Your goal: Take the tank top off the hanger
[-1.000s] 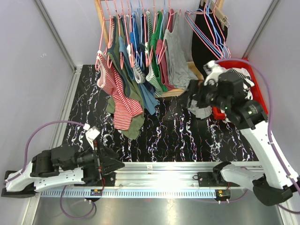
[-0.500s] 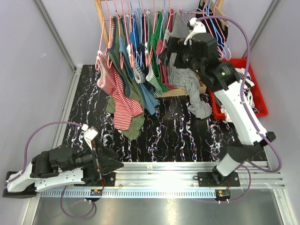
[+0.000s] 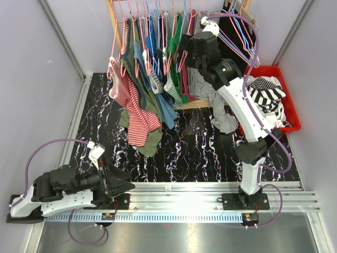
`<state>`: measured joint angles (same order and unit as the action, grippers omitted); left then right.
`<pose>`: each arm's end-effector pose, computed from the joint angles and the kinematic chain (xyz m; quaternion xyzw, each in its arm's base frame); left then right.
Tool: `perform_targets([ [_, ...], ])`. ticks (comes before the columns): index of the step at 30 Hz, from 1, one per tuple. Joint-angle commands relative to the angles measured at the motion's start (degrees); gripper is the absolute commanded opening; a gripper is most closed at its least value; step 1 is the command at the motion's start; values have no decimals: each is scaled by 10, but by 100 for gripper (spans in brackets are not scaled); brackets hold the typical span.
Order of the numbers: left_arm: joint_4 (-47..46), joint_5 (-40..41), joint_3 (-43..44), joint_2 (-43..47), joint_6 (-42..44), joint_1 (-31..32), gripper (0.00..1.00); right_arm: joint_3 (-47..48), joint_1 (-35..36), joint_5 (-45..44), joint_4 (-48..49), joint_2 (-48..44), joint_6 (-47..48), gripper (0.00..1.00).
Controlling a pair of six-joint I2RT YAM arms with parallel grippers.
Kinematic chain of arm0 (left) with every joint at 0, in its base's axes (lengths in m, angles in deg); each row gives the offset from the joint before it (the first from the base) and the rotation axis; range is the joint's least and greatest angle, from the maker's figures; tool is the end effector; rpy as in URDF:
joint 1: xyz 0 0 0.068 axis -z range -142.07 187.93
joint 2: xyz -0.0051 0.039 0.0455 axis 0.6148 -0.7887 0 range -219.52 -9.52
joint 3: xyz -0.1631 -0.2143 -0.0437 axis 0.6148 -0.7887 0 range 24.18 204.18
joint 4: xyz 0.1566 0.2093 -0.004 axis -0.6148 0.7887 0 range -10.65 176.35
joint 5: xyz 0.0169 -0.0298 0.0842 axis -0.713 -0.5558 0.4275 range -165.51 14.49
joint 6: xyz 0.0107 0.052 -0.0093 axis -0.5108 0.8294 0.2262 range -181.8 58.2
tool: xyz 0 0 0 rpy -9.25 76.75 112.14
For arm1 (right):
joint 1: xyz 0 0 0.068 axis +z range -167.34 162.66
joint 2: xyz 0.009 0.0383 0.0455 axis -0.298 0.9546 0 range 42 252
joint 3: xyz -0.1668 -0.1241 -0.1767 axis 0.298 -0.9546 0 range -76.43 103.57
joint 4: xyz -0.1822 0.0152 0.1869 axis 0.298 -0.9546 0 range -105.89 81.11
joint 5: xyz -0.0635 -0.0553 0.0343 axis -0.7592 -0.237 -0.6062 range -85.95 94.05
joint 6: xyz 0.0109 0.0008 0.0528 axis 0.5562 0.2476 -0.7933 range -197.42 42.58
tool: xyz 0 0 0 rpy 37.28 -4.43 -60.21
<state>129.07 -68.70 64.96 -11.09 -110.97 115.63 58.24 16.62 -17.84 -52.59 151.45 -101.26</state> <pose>0.0075 -0.0141 0.3021 0.1523 0.7533 -0.5503 0.3263 0.3438 0.2156 0.4872 0.0403 0.8034 0.1424 0.5768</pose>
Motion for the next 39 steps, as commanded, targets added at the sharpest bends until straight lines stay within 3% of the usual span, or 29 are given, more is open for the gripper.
perform_targets([
  [1,-11,2,-2,13,-9,4,99,70,-6,-45,0,23,-5,99],
  [4,-8,2,-3,33,-13,4,99,55,-7,-42,-5,19,-8,100],
  [9,-7,1,-4,36,-12,4,99,-80,-20,29,111,-60,-6,99],
  [17,-9,2,-12,39,-12,4,99,-161,-35,115,199,-126,-1,99],
  [23,-9,2,-17,46,-14,4,99,-145,-40,91,174,-115,-5,99],
  [30,-3,4,-17,56,-22,3,99,-23,-46,44,82,-40,-10,99],
  [39,5,3,-18,71,-29,4,99,58,-54,11,28,21,-10,97],
])
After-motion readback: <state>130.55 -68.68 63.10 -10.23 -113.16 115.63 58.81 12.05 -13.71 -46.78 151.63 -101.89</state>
